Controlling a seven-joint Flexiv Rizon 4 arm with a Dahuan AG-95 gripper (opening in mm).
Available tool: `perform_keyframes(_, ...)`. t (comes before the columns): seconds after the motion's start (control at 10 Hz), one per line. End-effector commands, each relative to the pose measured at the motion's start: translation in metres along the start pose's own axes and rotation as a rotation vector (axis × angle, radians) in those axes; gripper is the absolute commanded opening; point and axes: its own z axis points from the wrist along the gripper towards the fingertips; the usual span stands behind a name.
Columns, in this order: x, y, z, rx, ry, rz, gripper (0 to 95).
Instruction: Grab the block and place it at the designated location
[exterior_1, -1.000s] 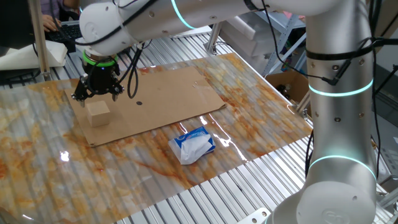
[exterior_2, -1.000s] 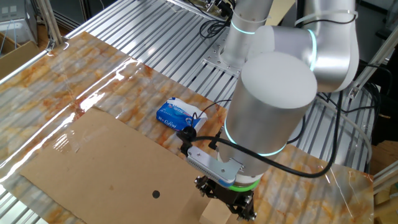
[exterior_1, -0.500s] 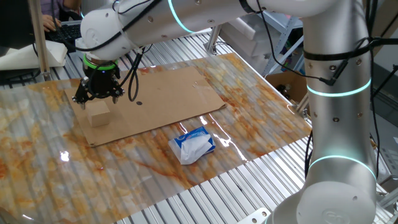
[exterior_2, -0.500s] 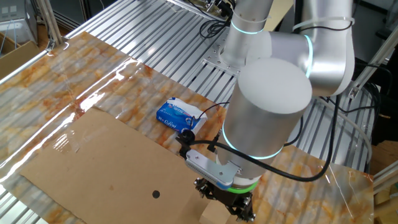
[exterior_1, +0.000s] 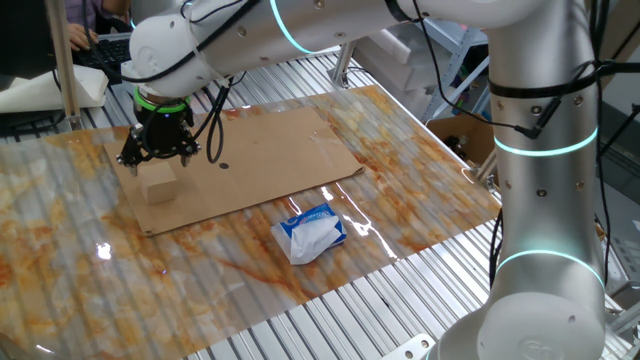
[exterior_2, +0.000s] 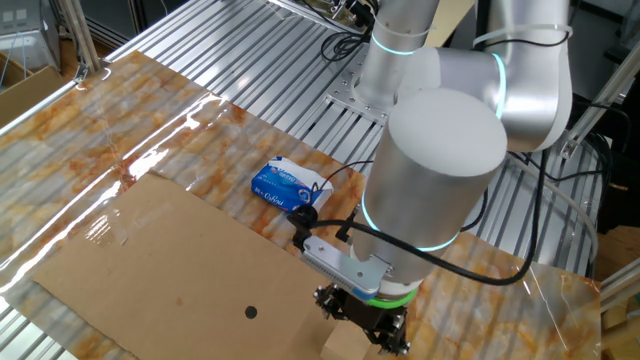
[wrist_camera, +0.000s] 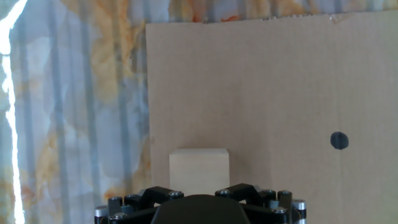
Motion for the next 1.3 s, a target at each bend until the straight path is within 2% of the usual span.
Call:
perform_keyframes(0.1, -0.0003, 0.0001, -0.0001, 0.016, 0.007, 0.013, 76.0)
perform_keyframes(0.2, -0.0003, 0.0001, -0.0001, 0.018, 0.027, 0.005, 76.0)
perform_keyframes(0.3, -0.0003, 0.0001, -0.0001, 0.018, 0.031, -0.007, 76.0)
perform_keyframes(0.4, -0.0003, 0.0001, -0.0001, 0.017, 0.030, -0.027, 95.0)
perform_keyframes(1.0, -0.0003, 0.0001, -0.0001, 0.013, 0.034, -0.042, 95.0)
perform_keyframes(1.1, -0.0007, 0.0004, 0.0010, 0.011, 0.047, -0.041, 95.0)
perform_keyframes(1.3, -0.0038, 0.0031, 0.0093, 0.009, 0.048, -0.031, 95.0)
